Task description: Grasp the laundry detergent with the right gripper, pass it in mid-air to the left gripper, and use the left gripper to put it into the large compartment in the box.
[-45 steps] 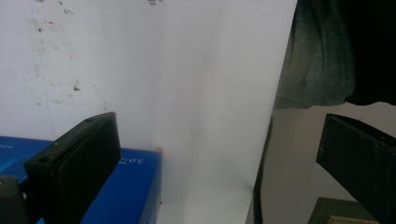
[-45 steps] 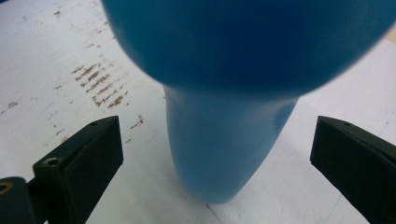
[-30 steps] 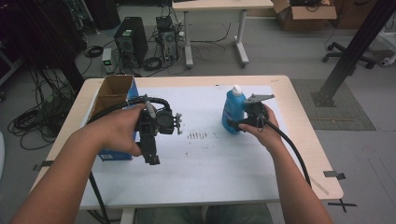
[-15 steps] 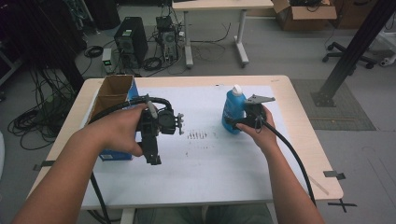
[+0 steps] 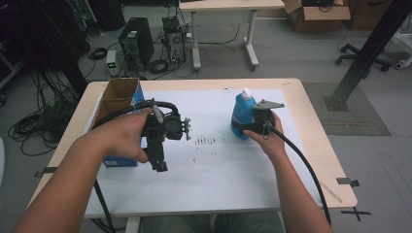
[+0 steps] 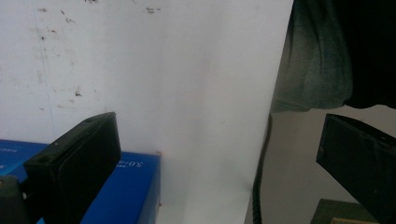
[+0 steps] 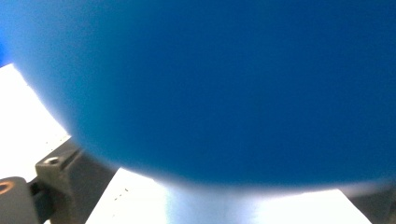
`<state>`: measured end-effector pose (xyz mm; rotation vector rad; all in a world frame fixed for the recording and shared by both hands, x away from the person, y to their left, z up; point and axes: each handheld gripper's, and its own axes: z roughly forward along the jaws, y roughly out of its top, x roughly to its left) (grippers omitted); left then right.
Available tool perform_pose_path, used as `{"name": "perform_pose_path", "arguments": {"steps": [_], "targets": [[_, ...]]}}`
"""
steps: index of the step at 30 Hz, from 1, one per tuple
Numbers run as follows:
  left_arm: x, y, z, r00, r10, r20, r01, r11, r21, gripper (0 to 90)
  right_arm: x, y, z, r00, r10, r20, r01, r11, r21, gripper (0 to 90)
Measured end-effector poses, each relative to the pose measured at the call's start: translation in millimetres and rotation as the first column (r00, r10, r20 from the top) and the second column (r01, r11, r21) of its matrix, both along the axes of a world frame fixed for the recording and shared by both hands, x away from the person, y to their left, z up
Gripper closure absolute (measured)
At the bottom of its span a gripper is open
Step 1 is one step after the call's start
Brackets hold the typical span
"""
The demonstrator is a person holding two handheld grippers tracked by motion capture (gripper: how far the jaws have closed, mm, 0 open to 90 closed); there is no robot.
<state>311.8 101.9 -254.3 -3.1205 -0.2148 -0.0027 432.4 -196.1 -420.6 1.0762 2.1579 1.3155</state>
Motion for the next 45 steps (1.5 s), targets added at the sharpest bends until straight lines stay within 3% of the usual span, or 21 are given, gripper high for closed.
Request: {"name": "perform_pose_path", "arguments": {"steps": [24, 33, 39, 45], "targets": [[-1.0, 2.8, 0.5, 1.0000, 0.005, 0.004, -0.005, 1.0000, -0.001, 0.2, -2.5, 0.9, -4.5, 0.9998, -0.003, 0.020, 0.003, 1.000, -0.007, 25.2], [-1.4, 2.9, 1.5, 0.9999, 0.008, 0.008, -0.008, 1.0000, -0.003, 0.2, -3.2, 0.6, -3.6, 0.9995, 0.000, 0.031, 0.001, 1.000, -0.008, 29.0], [-1.6, 2.9, 1.9, 0.9999, 0.008, 0.008, -0.008, 1.0000, -0.003, 0.2, -2.6, 1.2, -6.8, 0.9996, 0.009, 0.026, -0.008, 1.000, -0.031, 34.0], [-1.2, 3.7, 2.2, 0.9999, 0.010, 0.011, -0.010, 0.9999, -0.005, 0.2, -3.1, 1.4, -8.5, 0.9987, -0.002, 0.051, 0.004, 0.999, -0.051, 41.1]]}}
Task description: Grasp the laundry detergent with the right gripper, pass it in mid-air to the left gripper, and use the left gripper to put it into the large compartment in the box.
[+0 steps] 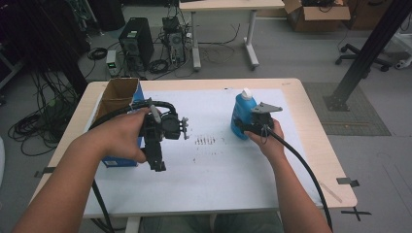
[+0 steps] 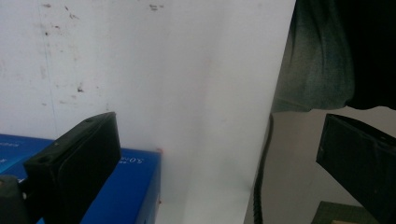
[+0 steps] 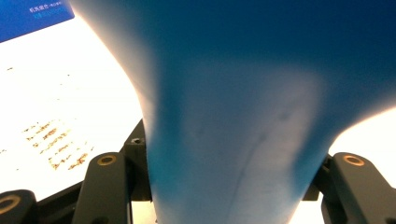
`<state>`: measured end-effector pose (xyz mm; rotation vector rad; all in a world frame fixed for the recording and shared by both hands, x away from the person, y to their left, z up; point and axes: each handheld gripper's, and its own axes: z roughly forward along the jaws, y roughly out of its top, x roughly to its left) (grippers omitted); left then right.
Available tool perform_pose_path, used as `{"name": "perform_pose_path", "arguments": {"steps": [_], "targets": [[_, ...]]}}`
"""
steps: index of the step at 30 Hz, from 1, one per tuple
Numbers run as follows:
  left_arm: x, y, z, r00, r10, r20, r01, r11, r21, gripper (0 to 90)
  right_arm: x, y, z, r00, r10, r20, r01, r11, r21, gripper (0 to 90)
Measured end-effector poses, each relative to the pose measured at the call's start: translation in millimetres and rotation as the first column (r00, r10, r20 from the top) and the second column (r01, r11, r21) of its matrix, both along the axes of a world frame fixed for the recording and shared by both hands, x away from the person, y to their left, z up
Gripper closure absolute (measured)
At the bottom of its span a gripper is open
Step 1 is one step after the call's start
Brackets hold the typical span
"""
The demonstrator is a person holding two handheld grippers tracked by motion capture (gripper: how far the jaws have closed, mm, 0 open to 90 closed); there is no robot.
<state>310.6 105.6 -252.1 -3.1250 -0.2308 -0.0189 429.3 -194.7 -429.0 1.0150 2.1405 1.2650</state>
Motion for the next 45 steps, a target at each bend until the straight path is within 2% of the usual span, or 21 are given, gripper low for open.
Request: {"name": "perform_pose_path", "arguments": {"steps": [4, 12, 16, 17, 22, 23, 25, 26, 30, 32, 35, 36, 37, 38, 41, 42, 43, 44, 45], "targets": [[0.1, -0.9, 0.0, 1.0000, 0.002, -0.001, -0.002, 1.0000, 0.002, 0.2, -0.3, 0.0, -0.5, 0.9999, 0.005, 0.011, -0.005, 1.000, -0.006, 42.7], [0.6, -3.2, 2.6, 1.0000, -0.002, 0.002, 0.002, 1.0000, 0.001, 0.2, -0.6, -4.7, 1.8, 0.9989, 0.046, 0.009, -0.046, 0.999, 0.021, 45.5], [3.3, -2.7, 3.3, 1.0000, 0.005, 0.002, -0.005, 1.0000, 0.008, 0.2, -5.8, -7.2, 20.0, 0.9923, 0.120, 0.029, -0.121, 0.992, 0.030, 45.7], [3.3, -2.7, 3.3, 1.0000, 0.005, 0.002, -0.005, 1.0000, 0.008, 0.2, -5.8, -7.2, 20.0, 0.9923, 0.120, 0.029, -0.121, 0.992, 0.030, 45.7], [5.2, -4.2, 5.0, 1.0000, 0.002, 0.005, -0.002, 1.0000, -0.001, 0.2, -9.6, -15.3, 42.6, 0.9740, 0.226, 0.021, -0.226, 0.974, 0.002, 45.9], [5.2, -4.2, 5.0, 1.0000, 0.002, 0.005, -0.002, 1.0000, -0.001, 0.2, -9.6, -15.3, 42.6, 0.9740, 0.226, 0.021, -0.226, 0.974, 0.002, 45.9], [5.8, -4.9, 5.3, 1.0000, 0.003, 0.005, -0.003, 1.0000, 0.001, 0.2, -11.1, -18.2, 49.2, 0.9653, 0.261, 0.010, -0.261, 0.965, 0.001, 45.9], [6.3, -5.6, 5.8, 1.0000, 0.000, 0.006, 0.000, 1.0000, -0.001, 0.2, -12.5, -21.7, 54.8, 0.9544, 0.298, 0.005, -0.298, 0.954, 0.011, 46.0], [7.0, -7.0, 7.9, 1.0000, -0.002, 0.007, 0.002, 1.0000, -0.001, 0.2, -16.1, -26.5, 65.7, 0.9309, 0.365, 0.003, -0.365, 0.931, 0.021, 46.0], [7.0, -7.6, 9.3, 1.0000, -0.001, 0.008, 0.001, 1.0000, -0.001, 0.2, -18.3, -27.2, 70.5, 0.9146, 0.404, 0.000, -0.404, 0.914, 0.018, 45.9], [7.3, -8.6, 11.2, 0.9999, -0.001, 0.011, 0.001, 1.0000, -0.002, 0.2, -22.8, -25.7, 76.9, 0.8933, 0.449, -0.006, -0.449, 0.893, -0.009, 45.9], [7.3, -8.6, 11.2, 0.9999, -0.001, 0.011, 0.001, 1.0000, -0.002, 0.2, -22.8, -25.7, 76.9, 0.8933, 0.449, -0.006, -0.449, 0.893, -0.009, 45.9], [7.3, -9.4, 12.1, 0.9999, 0.001, 0.013, -0.001, 1.0000, -0.004, 0.2, -25.6, -24.5, 79.7, 0.8782, 0.478, -0.006, -0.478, 0.878, -0.032, 45.9], [7.3, -9.4, 12.1, 0.9999, 0.001, 0.013, -0.001, 1.0000, -0.004, 0.2, -25.6, -24.5, 79.7, 0.8782, 0.478, -0.006, -0.478, 0.878, -0.032, 45.9], [7.5, -10.8, 13.5, 0.9999, 0.000, 0.012, 0.000, 1.0000, -0.002, 0.2, -30.2, -23.2, 81.5, 0.8527, 0.522, -0.009, -0.522, 0.850, -0.074, 45.8], [7.5, -11.4, 14.1, 0.9999, -0.001, 0.010, 0.001, 1.0000, 0.000, 0.2, -31.4, -23.2, 81.3, 0.8466, 0.532, -0.008, -0.531, 0.843, -0.082, 45.8], [7.7, -11.8, 14.3, 0.9999, -0.002, 0.010, 0.002, 1.0000, 0.001, 0.2, -33.8, -23.7, 80.3, 0.8337, 0.552, -0.012, -0.551, 0.830, -0.092, 45.7], [8.3, -12.9, 14.3, 0.9999, -0.004, 0.010, 0.004, 1.0000, -0.001, 0.2, -35.2, -23.7, 79.6, 0.8266, 0.563, -0.015, -0.561, 0.822, -0.096, 45.8], [8.3, -12.9, 14.3, 0.9999, -0.004, 0.010, 0.004, 1.0000, -0.001, 0.2, -35.2, -23.7, 79.6, 0.8266, 0.563, -0.015, -0.561, 0.822, -0.096, 45.8]]}}
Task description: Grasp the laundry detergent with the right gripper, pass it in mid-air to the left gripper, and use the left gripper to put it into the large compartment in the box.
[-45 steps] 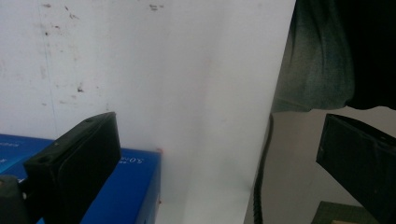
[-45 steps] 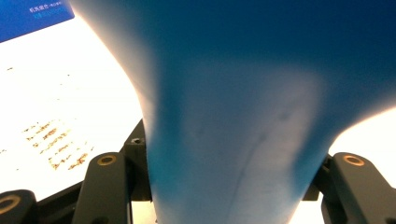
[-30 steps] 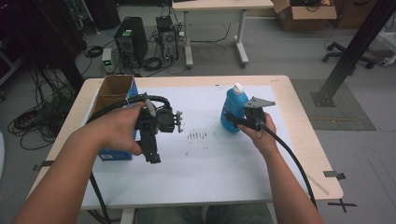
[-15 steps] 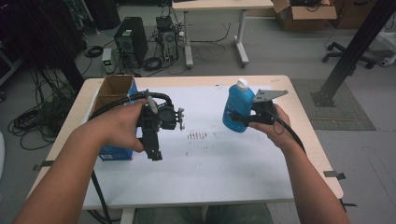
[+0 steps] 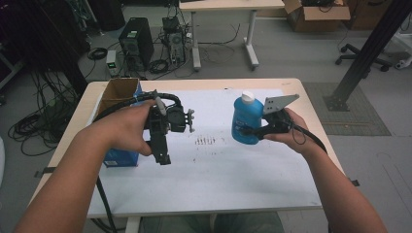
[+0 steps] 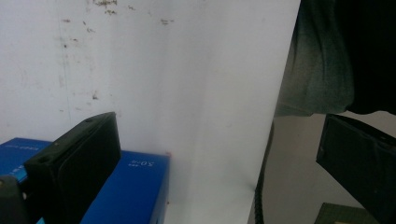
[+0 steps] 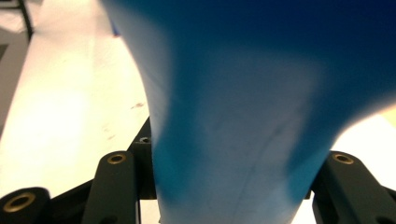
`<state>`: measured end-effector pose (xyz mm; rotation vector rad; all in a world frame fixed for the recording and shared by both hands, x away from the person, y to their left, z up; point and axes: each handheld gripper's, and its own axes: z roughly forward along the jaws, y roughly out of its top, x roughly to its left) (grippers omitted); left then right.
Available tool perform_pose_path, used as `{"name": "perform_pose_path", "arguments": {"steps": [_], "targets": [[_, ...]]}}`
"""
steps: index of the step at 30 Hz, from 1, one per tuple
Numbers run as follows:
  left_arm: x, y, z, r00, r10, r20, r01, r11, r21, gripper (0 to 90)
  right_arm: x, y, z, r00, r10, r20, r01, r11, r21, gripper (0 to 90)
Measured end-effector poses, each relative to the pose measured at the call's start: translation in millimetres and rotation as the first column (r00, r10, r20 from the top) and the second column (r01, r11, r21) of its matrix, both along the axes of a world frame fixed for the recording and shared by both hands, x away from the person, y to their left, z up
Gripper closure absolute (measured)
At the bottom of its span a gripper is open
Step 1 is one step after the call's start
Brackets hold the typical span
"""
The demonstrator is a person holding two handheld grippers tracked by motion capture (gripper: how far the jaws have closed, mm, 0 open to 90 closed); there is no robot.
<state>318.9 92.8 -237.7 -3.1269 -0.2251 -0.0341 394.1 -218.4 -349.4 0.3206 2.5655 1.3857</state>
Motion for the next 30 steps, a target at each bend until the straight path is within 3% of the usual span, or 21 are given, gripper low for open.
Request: {"name": "perform_pose_path", "arguments": {"steps": [5, 11, 17, 30], "targets": [[1.9, -5.5, 1.6, 1.0000, -0.005, -0.004, 0.005, 0.9999, 0.013, 0.2, -8.0, 3.4, -5.8, 0.9971, 0.076, -0.002, -0.076, 0.997, -0.024, 45.7], [3.4, -11.6, 4.1, 1.0000, -0.009, -0.001, 0.009, 0.9999, 0.014, 0.2, -13.9, 9.6, -11.6, 0.9906, 0.136, -0.011, -0.136, 0.991, -0.018, 45.7], [5.2, -18.0, 2.9, 0.9998, -0.018, -0.007, 0.018, 0.9996, 0.020, 0.2, -20.4, 21.1, -22.1, 0.9779, 0.206, -0.034, -0.207, 0.978, -0.006, 45.6], [8.1, -30.9, 0.6, 0.9993, -0.036, -0.015, 0.036, 0.9991, 0.020, 0.2, -29.4, 42.3, -28.0, 0.9554, 0.292, -0.041, -0.291, 0.956, 0.027, 45.5]]}}
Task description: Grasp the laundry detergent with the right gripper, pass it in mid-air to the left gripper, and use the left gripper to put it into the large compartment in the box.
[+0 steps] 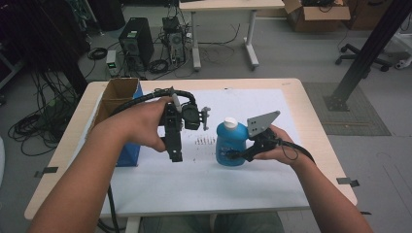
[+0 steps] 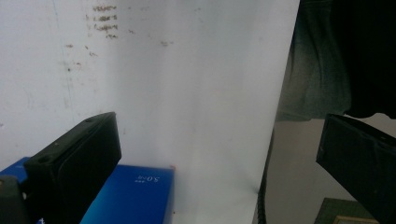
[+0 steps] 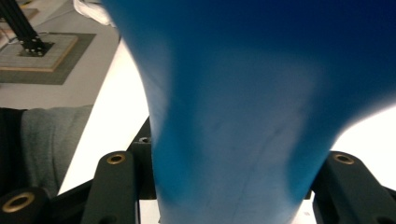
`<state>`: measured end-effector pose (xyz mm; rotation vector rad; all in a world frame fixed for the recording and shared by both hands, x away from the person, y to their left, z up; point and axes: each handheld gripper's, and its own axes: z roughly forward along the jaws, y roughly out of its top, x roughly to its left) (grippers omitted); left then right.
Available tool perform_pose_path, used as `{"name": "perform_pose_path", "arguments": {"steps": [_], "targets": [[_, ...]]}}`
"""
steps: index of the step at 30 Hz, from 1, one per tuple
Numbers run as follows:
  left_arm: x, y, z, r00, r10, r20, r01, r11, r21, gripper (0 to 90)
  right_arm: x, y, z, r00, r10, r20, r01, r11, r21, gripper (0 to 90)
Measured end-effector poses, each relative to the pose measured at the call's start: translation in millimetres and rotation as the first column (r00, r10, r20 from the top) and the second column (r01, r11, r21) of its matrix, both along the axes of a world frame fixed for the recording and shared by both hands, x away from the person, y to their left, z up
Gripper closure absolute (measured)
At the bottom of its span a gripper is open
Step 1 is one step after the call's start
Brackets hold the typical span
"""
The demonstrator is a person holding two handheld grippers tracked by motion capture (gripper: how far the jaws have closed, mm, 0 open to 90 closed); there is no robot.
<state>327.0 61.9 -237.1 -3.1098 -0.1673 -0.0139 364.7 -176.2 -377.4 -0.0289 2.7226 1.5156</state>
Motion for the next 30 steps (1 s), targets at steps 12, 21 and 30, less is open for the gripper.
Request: {"name": "perform_pose_path", "arguments": {"steps": [12, 21, 30], "targets": [[3.0, -10.3, -2.9, 0.9997, -0.021, -0.007, 0.021, 0.9998, -0.001, 0.2, -5.4, 21.6, -3.0, 0.9987, 0.051, 0.002, -0.051, 0.998, 0.037, 45.3], [4.2, -15.3, -6.3, 0.9995, -0.030, -0.014, 0.030, 0.9995, -0.002, 0.2, -9.7, 38.4, -4.6, 0.9971, 0.070, 0.028, -0.071, 0.997, 0.025, 45.2], [4.2, -20.9, -8.7, 0.9991, -0.039, -0.016, 0.039, 0.9992, 0.002, 0.2, -12.5, 54.7, -8.7, 0.9966, 0.075, 0.032, -0.076, 0.997, 0.019, 45.1]]}}
